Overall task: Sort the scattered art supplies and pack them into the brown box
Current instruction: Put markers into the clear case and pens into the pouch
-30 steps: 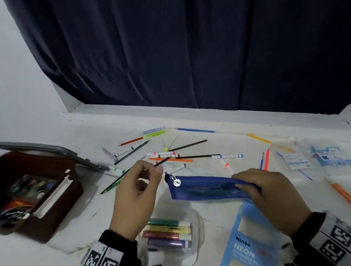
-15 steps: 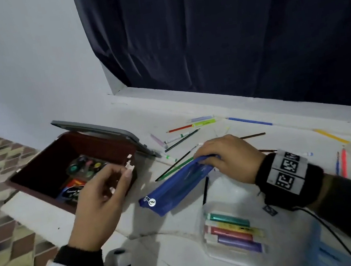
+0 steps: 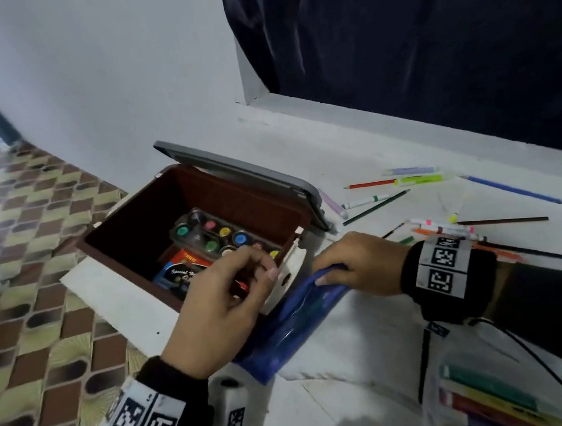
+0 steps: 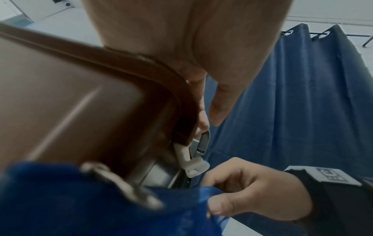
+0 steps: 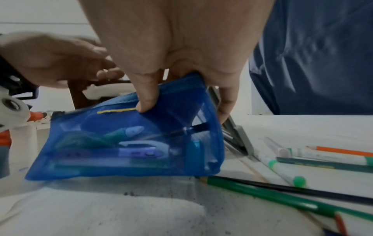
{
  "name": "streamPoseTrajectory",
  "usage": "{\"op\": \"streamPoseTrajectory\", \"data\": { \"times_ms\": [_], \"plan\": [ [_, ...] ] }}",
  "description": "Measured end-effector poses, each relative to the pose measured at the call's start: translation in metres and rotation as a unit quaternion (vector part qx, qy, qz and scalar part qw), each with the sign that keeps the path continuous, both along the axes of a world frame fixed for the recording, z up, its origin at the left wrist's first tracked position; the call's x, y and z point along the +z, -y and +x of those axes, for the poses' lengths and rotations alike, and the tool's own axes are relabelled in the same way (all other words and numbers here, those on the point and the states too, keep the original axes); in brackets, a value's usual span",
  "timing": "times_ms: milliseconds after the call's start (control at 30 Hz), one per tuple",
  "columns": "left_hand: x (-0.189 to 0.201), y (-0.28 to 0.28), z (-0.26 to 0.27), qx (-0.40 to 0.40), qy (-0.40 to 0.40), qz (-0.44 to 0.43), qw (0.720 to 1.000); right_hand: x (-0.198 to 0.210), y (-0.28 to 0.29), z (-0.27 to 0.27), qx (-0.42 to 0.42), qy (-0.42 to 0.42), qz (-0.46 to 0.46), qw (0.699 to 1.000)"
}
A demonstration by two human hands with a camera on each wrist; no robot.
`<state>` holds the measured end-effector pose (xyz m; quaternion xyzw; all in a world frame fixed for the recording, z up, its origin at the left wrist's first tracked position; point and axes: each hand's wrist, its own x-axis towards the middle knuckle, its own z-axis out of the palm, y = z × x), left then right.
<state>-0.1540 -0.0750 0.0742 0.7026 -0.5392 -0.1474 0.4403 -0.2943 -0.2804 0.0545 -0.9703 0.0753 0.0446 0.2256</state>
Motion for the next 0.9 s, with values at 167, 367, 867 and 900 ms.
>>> {"op": "streamPoseTrajectory", "data": {
  "times_ms": [167,367,867,900],
  "plan": [
    [0.0,-0.002,0.003,0.001,0.007,-0.005,1.0,-0.014,-0.002,0.008,-0.059,-0.014,-0.117,0.991],
    [-0.001,-0.001,-0.006,-0.01,0.003,-0.001,1.0,0.006,0.007,-0.021,-0.123,0.015,-0.15,0.981],
    [0.0,0.016,-0.079,-0.137,0.077,0.006,0.988,0.04,-0.032,-0.172,-0.267,0.168,-0.058,0.947],
    [-0.008,0.017,-0.079,-0.165,0.14,0.06,0.974,0.034,-0.033,-0.184,-0.275,0.151,-0.057,0.948]
  ]
}}
